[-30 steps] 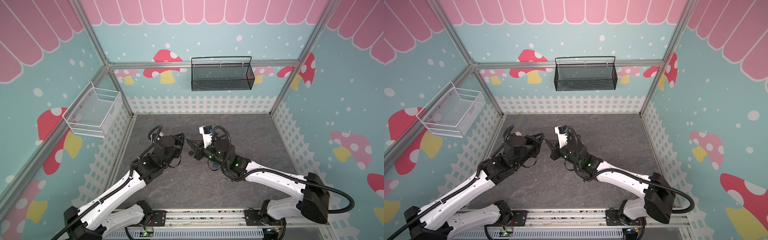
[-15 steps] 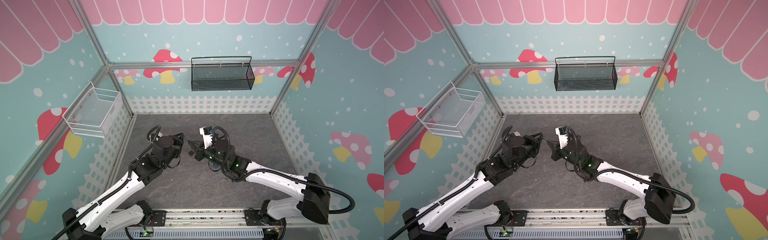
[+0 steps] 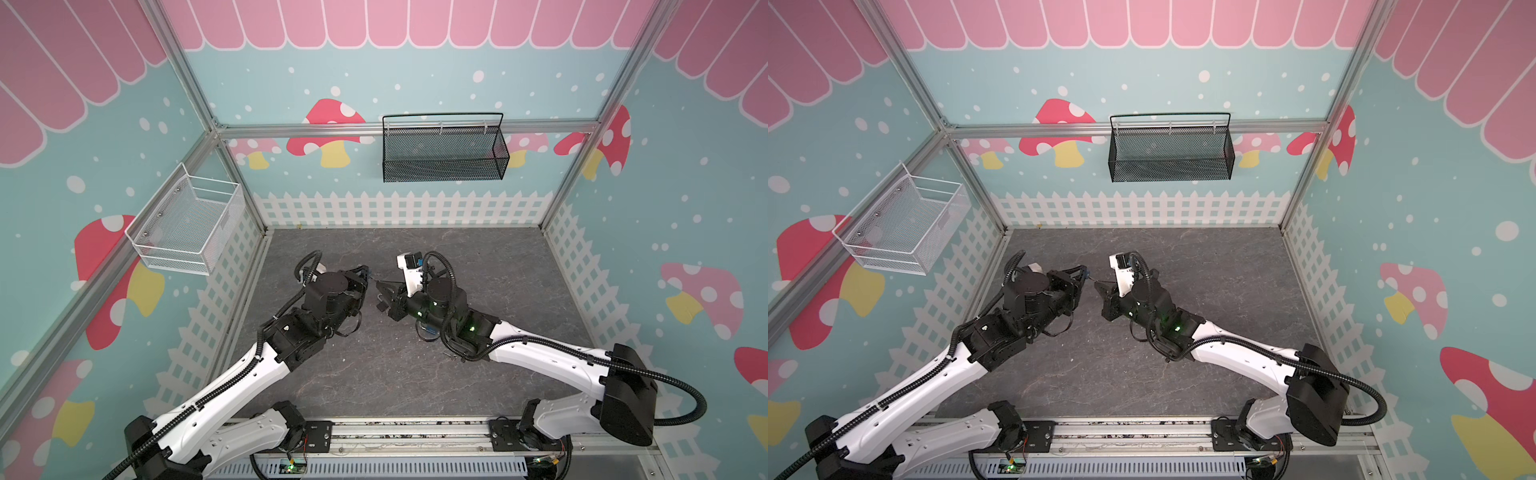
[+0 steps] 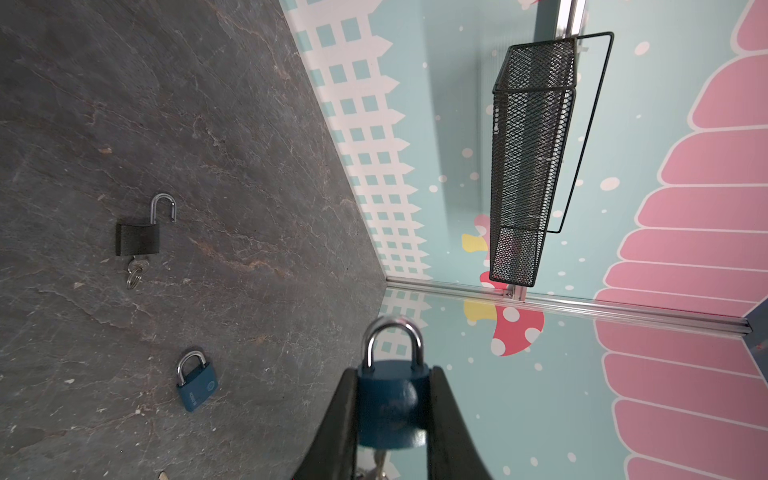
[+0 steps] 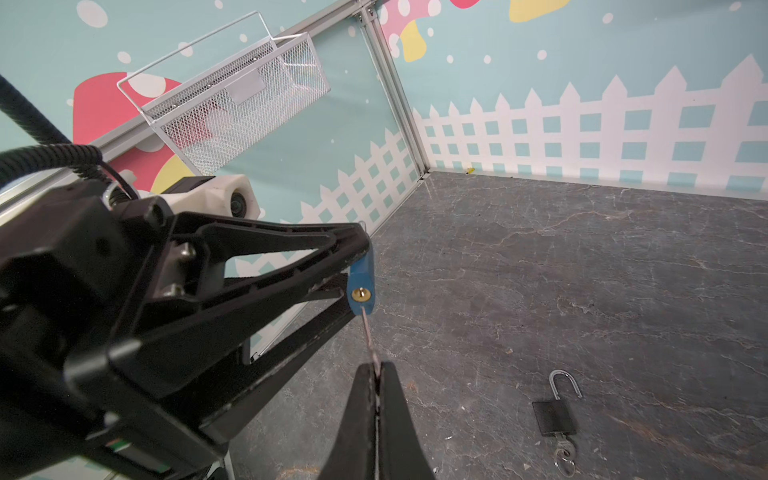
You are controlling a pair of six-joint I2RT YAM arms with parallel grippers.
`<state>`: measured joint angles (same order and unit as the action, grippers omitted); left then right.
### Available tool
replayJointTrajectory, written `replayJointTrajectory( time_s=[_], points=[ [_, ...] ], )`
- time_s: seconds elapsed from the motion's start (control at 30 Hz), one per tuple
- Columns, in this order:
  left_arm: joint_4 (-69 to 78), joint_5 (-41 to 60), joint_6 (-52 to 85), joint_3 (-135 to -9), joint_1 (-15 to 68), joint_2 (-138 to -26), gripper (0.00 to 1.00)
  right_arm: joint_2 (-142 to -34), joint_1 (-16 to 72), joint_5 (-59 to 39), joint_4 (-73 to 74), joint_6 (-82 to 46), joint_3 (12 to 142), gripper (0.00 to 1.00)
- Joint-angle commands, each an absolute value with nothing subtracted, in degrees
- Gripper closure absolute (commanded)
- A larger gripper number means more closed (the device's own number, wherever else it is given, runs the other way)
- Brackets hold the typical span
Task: Unlock with the key
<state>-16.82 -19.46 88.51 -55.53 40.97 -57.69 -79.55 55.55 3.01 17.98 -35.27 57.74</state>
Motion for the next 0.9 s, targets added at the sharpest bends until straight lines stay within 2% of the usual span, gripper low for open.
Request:
replayJointTrajectory(
  time_s=[0.0, 0.87],
  points=[
    [-15.41, -18.99, 88.86, -55.9, 41.22, -57.39, 1.0, -80.4, 55.19, 3.16, 17.72, -34.91, 59.76, 1.0],
    [-14.69, -16.98, 88.15, -56.4, 41.65, -57.83, 1.0, -81.06, 54.29, 3.15, 16.17, -34.19, 62.0, 1.0]
  ],
)
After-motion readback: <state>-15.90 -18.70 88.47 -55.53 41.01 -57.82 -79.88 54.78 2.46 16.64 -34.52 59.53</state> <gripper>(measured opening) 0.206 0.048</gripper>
